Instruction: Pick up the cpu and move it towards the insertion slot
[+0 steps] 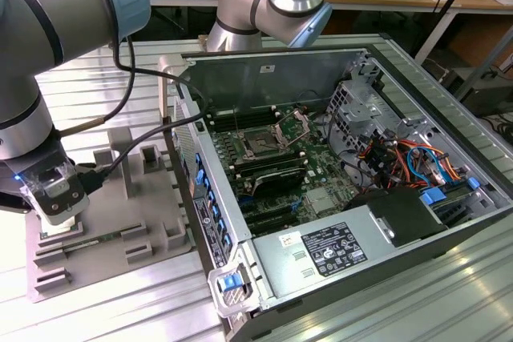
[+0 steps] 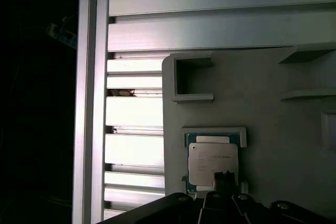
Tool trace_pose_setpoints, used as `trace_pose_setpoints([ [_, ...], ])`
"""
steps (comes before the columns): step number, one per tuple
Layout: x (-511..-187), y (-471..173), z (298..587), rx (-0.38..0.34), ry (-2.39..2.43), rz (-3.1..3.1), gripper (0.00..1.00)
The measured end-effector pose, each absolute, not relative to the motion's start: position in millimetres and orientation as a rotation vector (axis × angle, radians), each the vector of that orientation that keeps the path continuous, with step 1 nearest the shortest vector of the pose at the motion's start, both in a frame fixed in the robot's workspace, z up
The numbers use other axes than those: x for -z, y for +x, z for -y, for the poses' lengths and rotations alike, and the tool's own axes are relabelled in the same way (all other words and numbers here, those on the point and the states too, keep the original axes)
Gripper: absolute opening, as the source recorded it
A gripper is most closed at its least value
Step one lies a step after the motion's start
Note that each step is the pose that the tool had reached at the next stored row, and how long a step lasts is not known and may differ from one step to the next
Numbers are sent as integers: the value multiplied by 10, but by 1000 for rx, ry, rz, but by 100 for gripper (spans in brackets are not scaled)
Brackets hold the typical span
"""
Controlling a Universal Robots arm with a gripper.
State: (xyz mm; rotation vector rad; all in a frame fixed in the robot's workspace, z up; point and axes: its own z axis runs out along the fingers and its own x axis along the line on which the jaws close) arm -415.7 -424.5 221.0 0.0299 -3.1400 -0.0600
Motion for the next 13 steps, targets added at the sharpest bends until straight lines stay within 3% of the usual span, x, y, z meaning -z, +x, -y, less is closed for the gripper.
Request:
trace_pose_setpoints([
  [13,-2152,-4176,4217,60,73,3139,11],
])
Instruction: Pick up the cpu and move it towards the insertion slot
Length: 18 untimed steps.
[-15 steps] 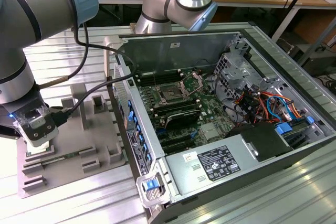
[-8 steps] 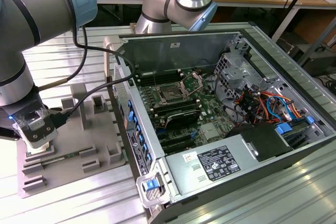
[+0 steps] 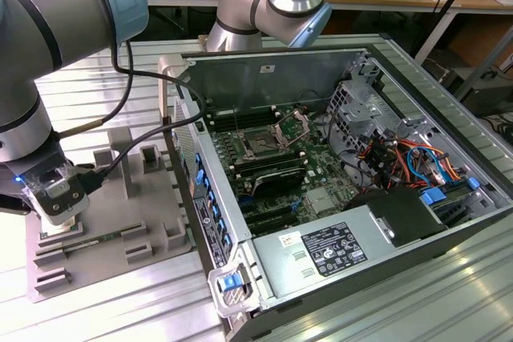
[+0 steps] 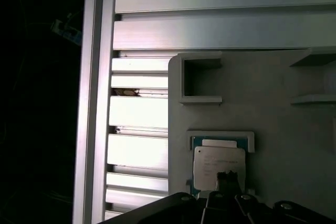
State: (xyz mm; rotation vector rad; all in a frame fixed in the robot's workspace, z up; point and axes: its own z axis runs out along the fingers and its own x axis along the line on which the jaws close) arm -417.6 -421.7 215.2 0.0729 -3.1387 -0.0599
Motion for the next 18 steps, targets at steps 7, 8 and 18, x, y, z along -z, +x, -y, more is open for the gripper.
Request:
trace_pose_setpoints([
  [7,-2118,-4181,4217,60,73,3139,11],
  [8,-2117,-4182,4217,60,73,3139,11],
  [18,-2115,-4182,4217,60,73,3139,11],
])
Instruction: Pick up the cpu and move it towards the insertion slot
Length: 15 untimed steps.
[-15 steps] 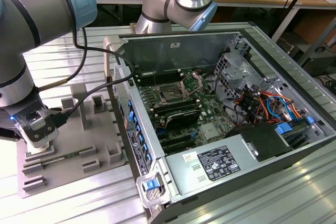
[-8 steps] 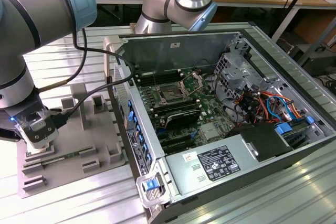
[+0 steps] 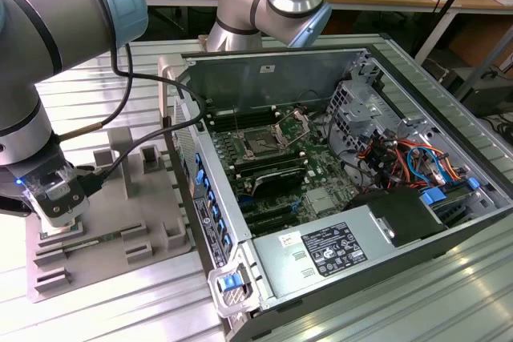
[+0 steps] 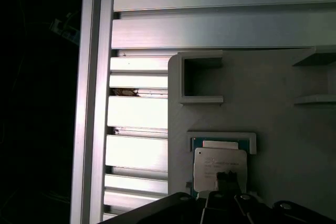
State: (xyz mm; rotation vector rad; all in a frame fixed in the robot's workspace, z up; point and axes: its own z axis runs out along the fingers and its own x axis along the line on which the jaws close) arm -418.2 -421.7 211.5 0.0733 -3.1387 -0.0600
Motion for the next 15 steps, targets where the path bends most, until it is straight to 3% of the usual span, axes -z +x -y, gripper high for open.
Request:
trace_pose_setpoints([
  [1,-2115,-4182,4217,60,73,3139,17],
  [3,-2115,-4182,4217,60,73,3139,17],
  [10,-2113,-4182,4217,60,73,3139,60],
  [11,-2113,-4182,4217,60,73,3139,60],
  [12,-2113,-4182,4217,60,73,3139,66],
  [15,-2113,-4182,4217,60,73,3139,66],
])
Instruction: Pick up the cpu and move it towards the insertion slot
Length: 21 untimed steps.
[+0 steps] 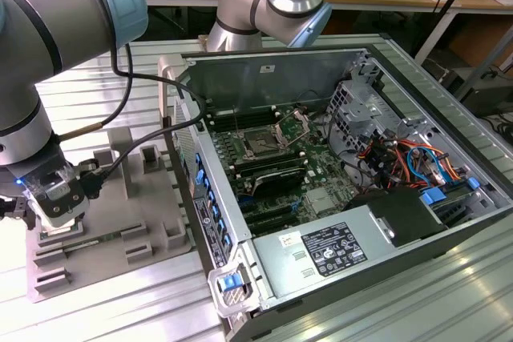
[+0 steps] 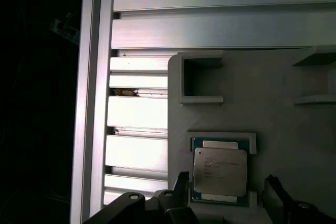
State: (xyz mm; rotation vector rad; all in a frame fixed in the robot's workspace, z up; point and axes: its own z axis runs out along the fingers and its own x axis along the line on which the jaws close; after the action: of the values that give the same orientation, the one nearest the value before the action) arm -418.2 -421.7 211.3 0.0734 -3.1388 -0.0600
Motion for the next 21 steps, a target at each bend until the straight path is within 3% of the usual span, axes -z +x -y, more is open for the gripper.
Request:
trace_pose_setpoints([
  [21,-1968,-4196,4194,71,95,3138,66],
])
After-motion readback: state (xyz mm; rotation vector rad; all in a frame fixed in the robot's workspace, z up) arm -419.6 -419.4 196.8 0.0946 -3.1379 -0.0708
